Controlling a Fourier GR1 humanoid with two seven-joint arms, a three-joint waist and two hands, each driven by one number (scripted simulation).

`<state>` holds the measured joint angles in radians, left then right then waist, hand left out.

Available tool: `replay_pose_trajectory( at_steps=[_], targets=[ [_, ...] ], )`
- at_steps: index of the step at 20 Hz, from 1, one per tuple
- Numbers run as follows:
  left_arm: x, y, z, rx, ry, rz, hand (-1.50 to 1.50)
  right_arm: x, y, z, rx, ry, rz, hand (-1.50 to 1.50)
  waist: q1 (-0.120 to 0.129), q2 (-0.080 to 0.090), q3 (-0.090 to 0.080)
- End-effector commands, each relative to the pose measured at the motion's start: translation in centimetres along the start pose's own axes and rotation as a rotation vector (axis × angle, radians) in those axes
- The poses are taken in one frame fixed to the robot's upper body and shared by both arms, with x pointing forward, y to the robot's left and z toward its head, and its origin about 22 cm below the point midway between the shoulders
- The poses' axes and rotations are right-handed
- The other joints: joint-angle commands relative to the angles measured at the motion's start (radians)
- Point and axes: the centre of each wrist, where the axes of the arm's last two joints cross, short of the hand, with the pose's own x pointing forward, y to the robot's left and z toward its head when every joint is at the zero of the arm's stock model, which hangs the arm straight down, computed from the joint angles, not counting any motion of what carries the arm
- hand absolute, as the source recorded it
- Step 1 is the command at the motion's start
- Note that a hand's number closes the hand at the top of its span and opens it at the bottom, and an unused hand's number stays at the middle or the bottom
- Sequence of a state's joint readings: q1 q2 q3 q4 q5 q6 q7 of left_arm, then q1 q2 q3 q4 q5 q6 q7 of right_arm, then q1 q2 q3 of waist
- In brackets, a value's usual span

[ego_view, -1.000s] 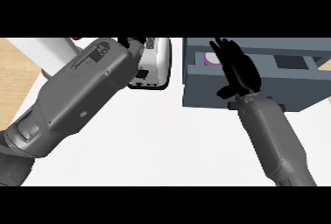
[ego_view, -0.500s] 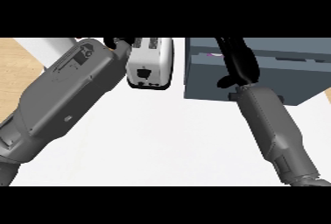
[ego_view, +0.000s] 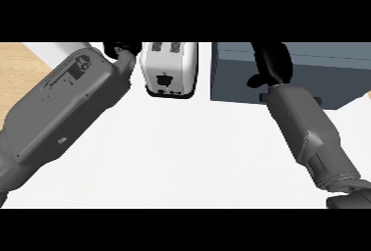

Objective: Pick up the can, place it into the drawer and close the drawer

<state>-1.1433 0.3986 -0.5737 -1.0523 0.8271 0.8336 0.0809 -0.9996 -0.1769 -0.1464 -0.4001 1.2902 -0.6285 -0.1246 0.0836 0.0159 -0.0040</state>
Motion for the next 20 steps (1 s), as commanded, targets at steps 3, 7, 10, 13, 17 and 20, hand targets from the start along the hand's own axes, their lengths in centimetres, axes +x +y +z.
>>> replay_pose_trajectory(
  at_steps=[3, 7, 10, 13, 17, 20],
  targets=[
    [0.1, 1.5, 0.4, -0.003, -0.001, 0.014, -1.5, -1.1, -1.4, -1.6, -0.04, 0.021, 0.009, -1.5, 0.006, 0.014, 0.006],
    [0.7, 0.3, 1.5, -0.011, -0.003, 0.008, -1.5, 0.1, -2.7, -3.3, -0.051, 0.035, 0.035, -1.5, 0.024, 0.012, 0.006],
    [0.8, 1.8, 1.1, -0.012, -0.019, -0.015, -1.5, -1.0, -3.2, -3.6, -0.072, 0.06, 0.036, -1.5, 0.026, 0.016, 0.006],
    [2.0, 1.5, 1.2, -0.021, -0.004, -0.005, -1.5, -0.6, -4.8, -5.0, -0.046, 0.061, 0.039, -1.5, 0.038, 0.017, 0.007],
    [1.6, 0.5, 1.9, -0.039, -0.019, -0.003, -1.5, 0.6, -5.1, -5.6, 0.015, 0.001, -0.118, -1.5, 0.035, 0.02, 0.008],
    [1.9, 1.7, 1.2, -0.028, 0.005, 0.001, -1.5, 2.4, -4.3, -5.5, 0.009, 0.047, -0.363, -1.5, 0.031, 0.023, 0.011]
  ],
)
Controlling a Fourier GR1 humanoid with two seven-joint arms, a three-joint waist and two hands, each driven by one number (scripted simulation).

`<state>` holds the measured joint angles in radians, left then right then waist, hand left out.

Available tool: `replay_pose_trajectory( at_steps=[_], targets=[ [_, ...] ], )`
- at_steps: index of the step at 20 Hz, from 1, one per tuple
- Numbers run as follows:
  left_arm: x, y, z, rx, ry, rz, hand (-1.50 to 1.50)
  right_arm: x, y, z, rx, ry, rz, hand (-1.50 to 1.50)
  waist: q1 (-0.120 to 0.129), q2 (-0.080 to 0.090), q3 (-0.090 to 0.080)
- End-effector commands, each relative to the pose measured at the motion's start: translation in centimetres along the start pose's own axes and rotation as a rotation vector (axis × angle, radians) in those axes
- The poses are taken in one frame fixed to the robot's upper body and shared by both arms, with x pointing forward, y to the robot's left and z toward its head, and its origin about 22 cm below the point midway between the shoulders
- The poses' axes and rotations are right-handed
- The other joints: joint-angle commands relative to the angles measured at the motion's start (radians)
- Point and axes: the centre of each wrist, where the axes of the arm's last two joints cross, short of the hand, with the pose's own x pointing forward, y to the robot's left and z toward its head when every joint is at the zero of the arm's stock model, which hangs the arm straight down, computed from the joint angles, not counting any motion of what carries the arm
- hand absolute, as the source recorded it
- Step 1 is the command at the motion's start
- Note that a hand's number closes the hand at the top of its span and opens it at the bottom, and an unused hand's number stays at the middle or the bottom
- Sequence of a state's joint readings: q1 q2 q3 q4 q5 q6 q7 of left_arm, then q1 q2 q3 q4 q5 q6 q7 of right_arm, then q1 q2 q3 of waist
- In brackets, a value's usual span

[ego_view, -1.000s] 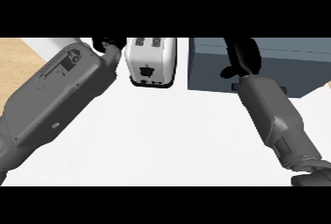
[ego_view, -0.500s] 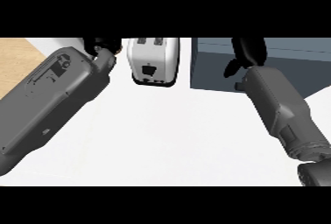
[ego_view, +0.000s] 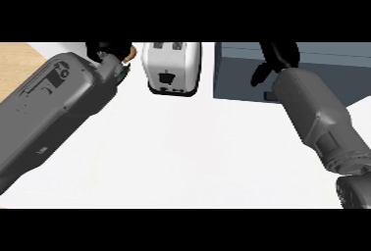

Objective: Pick up the can, place it into the drawer and close the drawer

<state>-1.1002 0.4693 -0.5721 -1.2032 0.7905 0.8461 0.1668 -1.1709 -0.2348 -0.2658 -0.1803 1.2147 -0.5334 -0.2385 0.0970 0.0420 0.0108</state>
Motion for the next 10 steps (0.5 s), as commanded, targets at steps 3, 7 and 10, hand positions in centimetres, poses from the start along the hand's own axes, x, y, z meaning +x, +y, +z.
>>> replay_pose_trajectory(
  at_steps=[3, 7, 10],
  targets=[
    [-0.2, 0.9, 0.1, 0.015, 0.012, 0.003, -1.5, 3.7, -1.4, -2.1, -0.071, 0.072, -0.454, -1.5, 0.018, -0.011, -0.004],
    [-0.1, 1.0, 0.3, -0.005, 0.016, 0.005, -1.5, 2.4, -2.9, -2.6, -0.117, 0.071, -0.596, -1.5, 0.014, -0.008, -0.005],
    [-0.3, 0.8, 1.4, -0.017, 0.005, 0.004, -1.5, 1.3, -2.1, -1.9, -0.108, 0.071, -0.609, -1.5, 0.02, -0.013, -0.007]
  ],
)
